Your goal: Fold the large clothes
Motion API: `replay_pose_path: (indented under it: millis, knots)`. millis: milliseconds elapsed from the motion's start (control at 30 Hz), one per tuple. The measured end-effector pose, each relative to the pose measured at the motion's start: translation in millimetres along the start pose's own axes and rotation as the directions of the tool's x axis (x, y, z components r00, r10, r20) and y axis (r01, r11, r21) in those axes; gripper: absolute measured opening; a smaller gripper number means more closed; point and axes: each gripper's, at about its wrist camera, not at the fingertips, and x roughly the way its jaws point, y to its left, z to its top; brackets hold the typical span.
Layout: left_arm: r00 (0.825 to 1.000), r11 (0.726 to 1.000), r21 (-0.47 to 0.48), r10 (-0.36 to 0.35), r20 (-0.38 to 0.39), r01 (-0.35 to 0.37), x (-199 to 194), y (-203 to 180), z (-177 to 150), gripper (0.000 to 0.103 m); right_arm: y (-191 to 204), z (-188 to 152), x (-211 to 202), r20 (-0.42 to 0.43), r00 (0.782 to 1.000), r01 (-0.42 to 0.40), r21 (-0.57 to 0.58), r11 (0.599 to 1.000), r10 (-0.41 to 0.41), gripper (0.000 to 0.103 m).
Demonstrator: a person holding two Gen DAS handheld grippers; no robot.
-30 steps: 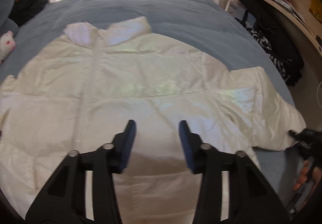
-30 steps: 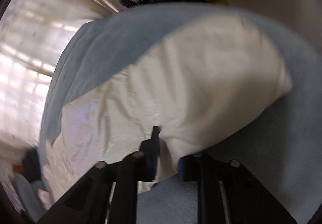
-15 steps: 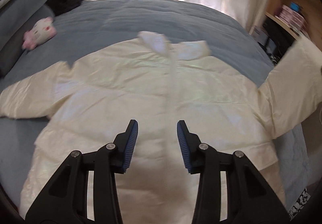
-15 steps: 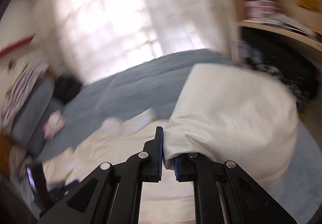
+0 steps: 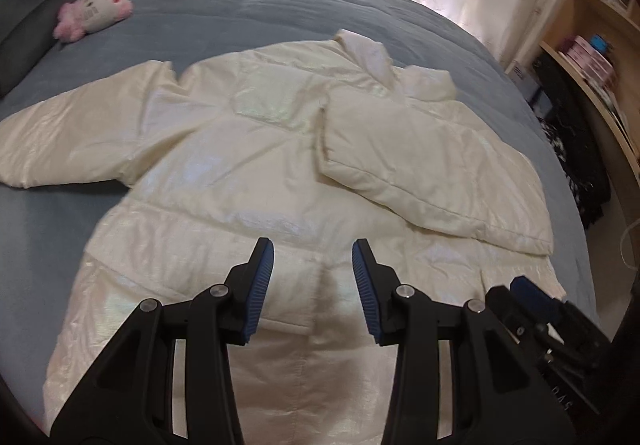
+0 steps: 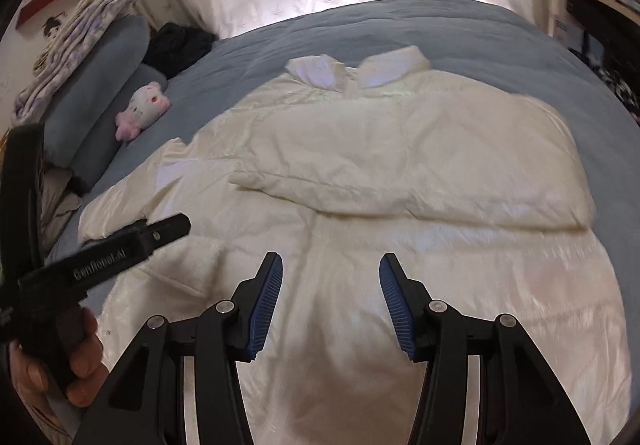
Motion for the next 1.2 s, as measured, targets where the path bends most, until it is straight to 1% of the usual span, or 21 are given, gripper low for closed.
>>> replay_pose_path:
  millis: [67,100,133,167,200,233,267,367,500,567,767,867,1000,1100,1200]
  knots:
    - [1.0,1.0,0.015,-0.026,-0.008,0.026,2.6,-6.4,-3.3,0.038,-24.3,-11.1,-9.8,0.025,1.0,-0.019,0.072,0.997,0.017,0.054]
    - [0.999,0.999,0.016,-0.039,-0.013,0.039,5.1,-9.5,-2.7,0.038,-45.3,-26.2,-4.8,0.04,0.999,-0.021,0.103,0.994,0.017,0.058]
    - [0.998,0.998,0.017,-0.057,-0.019,0.057,8.3,-10.6,-2.4,0.038,-77.7,-40.1,9.9,0.048,0.999,-0.021,0.126,0.992,0.015,0.062]
    - [0.997,0.997,0.018,-0.07,-0.026,0.071,10.2,-11.0,-2.6,0.039,-89.1,-47.1,9.4,0.053,0.998,-0.023,0.163,0.986,0.015,0.063]
    - [0.996,0.996,0.018,-0.082,-0.032,0.083,15.4,-11.8,0.3,0.041,-102.0,-61.2,26.1,0.045,0.999,-0.028,0.186,0.982,0.02,0.063]
    - [0.995,0.995,0.022,-0.092,-0.039,0.093,19.5,-11.2,1.4,0.046,-115.0,-65.1,35.0,0.032,0.999,-0.043,0.224,0.974,0.037,0.063]
    - [0.994,0.995,0.024,-0.094,-0.047,0.095,23.7,-10.6,3.4,0.049,-125.8,-71.0,42.8,0.025,0.998,-0.057,0.261,0.964,0.052,0.063]
    - [0.992,0.993,0.03,-0.109,-0.069,0.111,37.3,-9.1,13.6,0.049,-150.6,-83.5,51.0,0.044,0.995,-0.095,0.331,0.939,0.086,0.063]
    - [0.988,0.992,0.0,-0.126,-0.091,0.126,60.7,-6.7,33.8,0.049,-158.4,-87.5,58.2,0.051,0.994,-0.112,0.319,0.941,0.1,0.063]
    - [0.986,0.991,-0.004,-0.132,-0.103,0.132,76.4,-7.8,45.8,0.049,-155.8,-83.5,57.8,0.056,0.992,-0.129,0.306,0.943,0.117,0.063]
    - [0.982,0.994,0.053,-0.082,-0.172,0.092,131.1,-19.4,74.8,0.049,-148.5,-79.8,59.4,0.058,0.989,-0.145,0.273,0.951,0.135,0.063]
    - [0.98,0.993,0.087,-0.057,-0.189,0.074,149.5,-28.4,83.7,0.049,-147.3,-79.3,63.2,0.057,0.989,-0.149,0.259,0.954,0.139,0.063]
    - [0.982,0.994,0.096,-0.028,-0.185,0.046,161.8,-38.7,93.2,0.049,-145.2,-79.3,65.7,0.06,0.986,-0.165,0.255,0.953,0.155,0.063]
    - [0.983,0.994,0.093,-0.044,-0.179,0.062,159.1,-39.1,93.7,0.049,-146.5,-80.8,66.6,0.065,0.985,-0.173,0.263,0.949,0.161,0.063]
    - [0.985,0.992,0.092,-0.066,-0.162,0.082,149.9,-29.2,93.0,0.049,-145.2,-81.7,65.5,0.067,0.982,-0.187,0.264,0.946,0.175,0.063]
